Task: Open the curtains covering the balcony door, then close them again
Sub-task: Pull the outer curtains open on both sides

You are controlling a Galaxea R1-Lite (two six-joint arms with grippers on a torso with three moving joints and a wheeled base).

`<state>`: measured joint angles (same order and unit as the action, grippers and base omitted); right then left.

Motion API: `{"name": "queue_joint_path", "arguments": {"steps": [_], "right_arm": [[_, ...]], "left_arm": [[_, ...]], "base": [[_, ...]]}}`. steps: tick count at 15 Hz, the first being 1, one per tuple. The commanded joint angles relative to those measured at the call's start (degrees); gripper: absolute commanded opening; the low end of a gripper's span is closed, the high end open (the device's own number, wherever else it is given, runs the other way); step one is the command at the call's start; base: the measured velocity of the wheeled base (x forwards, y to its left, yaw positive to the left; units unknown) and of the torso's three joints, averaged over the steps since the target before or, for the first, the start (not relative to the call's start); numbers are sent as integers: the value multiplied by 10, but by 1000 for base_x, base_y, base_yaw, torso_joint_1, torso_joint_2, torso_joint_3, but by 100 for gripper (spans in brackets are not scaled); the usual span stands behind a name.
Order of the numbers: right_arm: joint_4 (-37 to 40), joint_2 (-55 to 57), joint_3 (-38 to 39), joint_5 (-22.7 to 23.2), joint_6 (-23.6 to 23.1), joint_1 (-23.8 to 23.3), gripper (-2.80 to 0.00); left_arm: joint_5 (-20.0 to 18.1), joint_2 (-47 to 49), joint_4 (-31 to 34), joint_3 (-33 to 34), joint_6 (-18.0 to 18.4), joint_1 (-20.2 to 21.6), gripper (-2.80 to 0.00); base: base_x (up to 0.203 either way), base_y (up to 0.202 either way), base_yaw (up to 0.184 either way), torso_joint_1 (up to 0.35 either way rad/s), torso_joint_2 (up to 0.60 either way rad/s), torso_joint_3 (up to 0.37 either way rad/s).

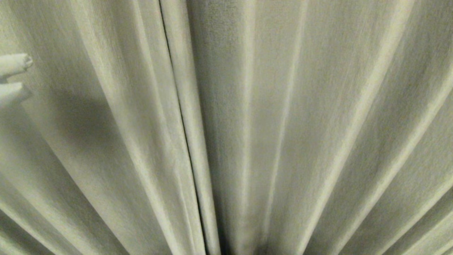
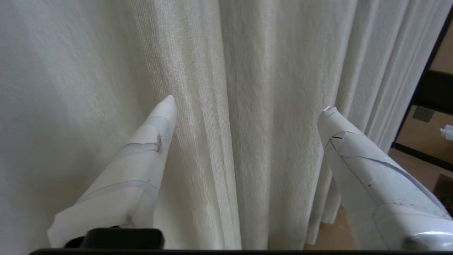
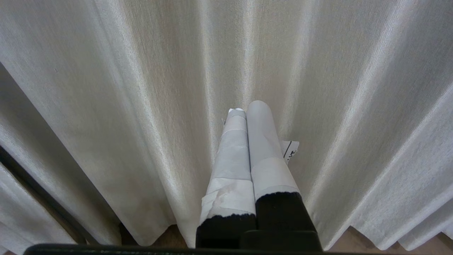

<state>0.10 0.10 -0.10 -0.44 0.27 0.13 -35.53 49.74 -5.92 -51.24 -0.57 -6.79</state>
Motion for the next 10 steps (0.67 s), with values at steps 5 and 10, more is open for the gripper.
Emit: {"name": "queue_joint_path", "arguments": {"steps": [5, 10], "right_arm": [[0, 0, 0, 0, 0, 0, -280], [0, 0, 0, 0, 0, 0, -280]], "left_arm": [[163, 117, -7, -46, 1, -127, 0], [232, 180, -9, -90, 3, -143, 0]], "base": [[0, 0, 0, 0, 0, 0], [0, 0, 0, 0, 0, 0]]}}
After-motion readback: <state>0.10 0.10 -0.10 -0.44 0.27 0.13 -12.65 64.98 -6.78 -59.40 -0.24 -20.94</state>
